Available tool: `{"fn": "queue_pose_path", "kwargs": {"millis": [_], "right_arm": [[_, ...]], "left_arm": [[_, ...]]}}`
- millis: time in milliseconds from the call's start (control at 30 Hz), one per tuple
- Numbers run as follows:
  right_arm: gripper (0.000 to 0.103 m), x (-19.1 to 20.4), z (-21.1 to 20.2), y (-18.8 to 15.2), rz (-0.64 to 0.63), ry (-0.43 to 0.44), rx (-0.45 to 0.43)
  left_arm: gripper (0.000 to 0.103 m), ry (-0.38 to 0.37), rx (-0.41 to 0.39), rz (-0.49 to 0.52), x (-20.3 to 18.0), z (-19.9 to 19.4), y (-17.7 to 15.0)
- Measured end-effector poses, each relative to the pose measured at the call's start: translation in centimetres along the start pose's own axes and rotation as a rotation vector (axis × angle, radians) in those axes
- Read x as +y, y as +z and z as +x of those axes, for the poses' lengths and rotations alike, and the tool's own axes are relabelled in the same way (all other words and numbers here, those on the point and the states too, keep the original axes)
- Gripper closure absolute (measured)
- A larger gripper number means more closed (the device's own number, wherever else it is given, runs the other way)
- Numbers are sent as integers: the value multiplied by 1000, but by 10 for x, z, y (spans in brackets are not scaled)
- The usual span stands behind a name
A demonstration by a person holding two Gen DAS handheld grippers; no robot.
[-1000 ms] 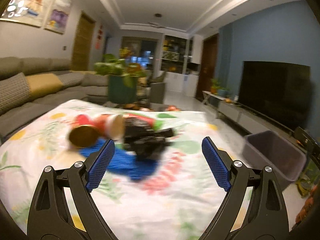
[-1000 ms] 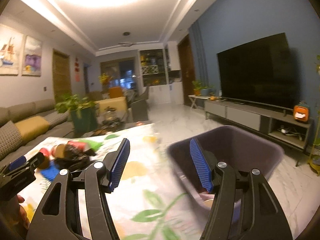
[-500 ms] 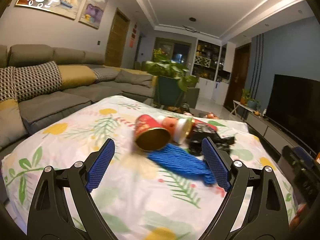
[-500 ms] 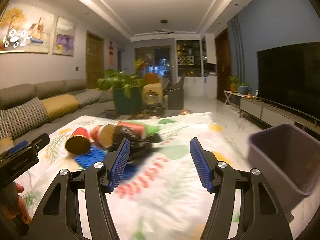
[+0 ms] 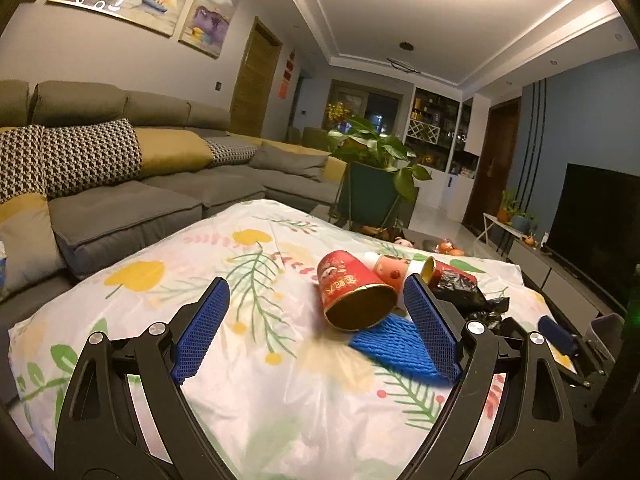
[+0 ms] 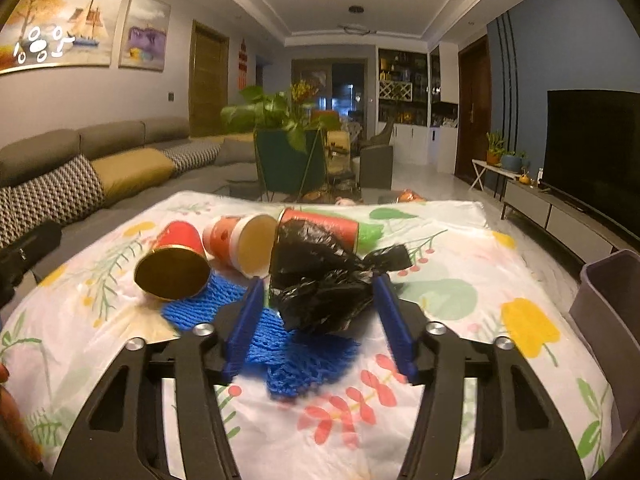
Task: Collect trash
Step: 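Grasp the red paper cup with the left tool while the right tool grasps the black bag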
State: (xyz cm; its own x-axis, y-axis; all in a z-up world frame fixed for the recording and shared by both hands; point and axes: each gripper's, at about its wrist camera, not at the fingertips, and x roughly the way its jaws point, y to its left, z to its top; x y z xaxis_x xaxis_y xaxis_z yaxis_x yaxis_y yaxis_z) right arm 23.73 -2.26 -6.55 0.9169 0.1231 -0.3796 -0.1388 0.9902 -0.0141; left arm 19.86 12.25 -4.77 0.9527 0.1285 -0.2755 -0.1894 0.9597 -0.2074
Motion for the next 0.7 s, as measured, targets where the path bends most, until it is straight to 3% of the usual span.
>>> {"fn": "queue_pose_path", "kwargs": {"millis": [67,233,300,467,700], "right_arm": [[60,0,8,-1,-2,0,34],[93,-4,23,-4,27,20,100],[99,-8,20,-5,43,27,96],[101,-17,0,-1,55,15,26],[102,-40,-40,11,83,-4,-88]], "left_arm": [[16,-1,5,6,-1,5,0],[16,-15,23,17,-4,18,-1],[16,-19,29,25,-6,22,-2],[16,-32,51,51,-12,32,-6],[37,-77,149,65,-18,60,-10]]}}
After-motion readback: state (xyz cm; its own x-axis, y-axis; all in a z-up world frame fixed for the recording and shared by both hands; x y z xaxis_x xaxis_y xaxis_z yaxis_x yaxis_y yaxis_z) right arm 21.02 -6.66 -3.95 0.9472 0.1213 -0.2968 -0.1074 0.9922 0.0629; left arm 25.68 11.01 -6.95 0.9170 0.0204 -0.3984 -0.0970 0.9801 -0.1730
